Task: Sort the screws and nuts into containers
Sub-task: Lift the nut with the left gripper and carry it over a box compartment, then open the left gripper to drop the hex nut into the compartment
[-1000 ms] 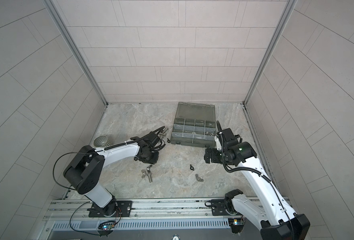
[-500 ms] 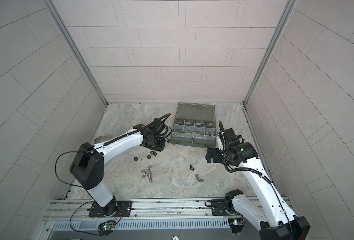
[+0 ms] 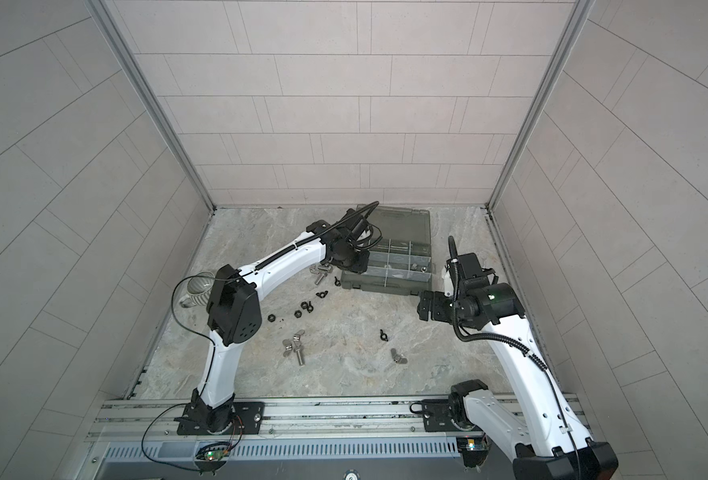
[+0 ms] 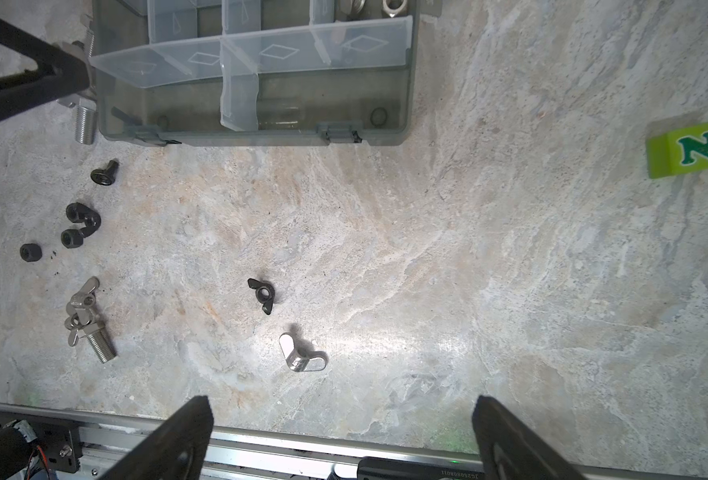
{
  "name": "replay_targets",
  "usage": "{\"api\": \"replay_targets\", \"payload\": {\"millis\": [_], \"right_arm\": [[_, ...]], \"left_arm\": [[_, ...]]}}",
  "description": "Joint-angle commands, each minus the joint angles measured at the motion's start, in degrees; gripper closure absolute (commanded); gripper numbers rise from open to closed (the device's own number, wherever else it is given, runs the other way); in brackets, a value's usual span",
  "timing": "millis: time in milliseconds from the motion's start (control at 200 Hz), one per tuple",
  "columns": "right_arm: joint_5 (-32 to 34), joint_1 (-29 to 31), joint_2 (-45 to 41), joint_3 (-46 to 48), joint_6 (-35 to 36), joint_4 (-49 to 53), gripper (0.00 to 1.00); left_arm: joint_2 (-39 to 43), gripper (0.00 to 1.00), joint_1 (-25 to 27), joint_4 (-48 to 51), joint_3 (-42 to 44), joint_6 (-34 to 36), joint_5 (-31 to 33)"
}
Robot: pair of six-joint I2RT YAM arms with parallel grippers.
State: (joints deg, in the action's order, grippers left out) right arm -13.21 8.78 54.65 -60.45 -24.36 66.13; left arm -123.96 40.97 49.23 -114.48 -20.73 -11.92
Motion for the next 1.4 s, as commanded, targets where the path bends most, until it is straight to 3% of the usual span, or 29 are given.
{"api": "replay_targets", "payload": {"millis": [0, 235, 725, 1396], "right_arm": [[0.7, -1.0, -0.2, -0.2, 0.4, -0.5, 0.01], [-0.4, -3.3, -1.1, 1.9, -0.7, -5.7, 0.01], [4.6, -3.3, -4.2, 1.9, 0.2, 0.0, 0.01], [13.2, -3.4, -5.9, -1.8, 3.3, 6.0, 0.01]], "left_arm": [[-3.8, 0.80, 0.6, 1.9, -6.4, -0.9, -3.6], [-10.9, 0.80, 2.7, -3.3, -16.0, -4.4, -9.0], [-18.0, 0.80, 6.7, -27.7, -16.5, -12.5, -13.4], [-24.9, 0.77, 6.7, -29.5, -21.8, -13.0, -12.6]]}}
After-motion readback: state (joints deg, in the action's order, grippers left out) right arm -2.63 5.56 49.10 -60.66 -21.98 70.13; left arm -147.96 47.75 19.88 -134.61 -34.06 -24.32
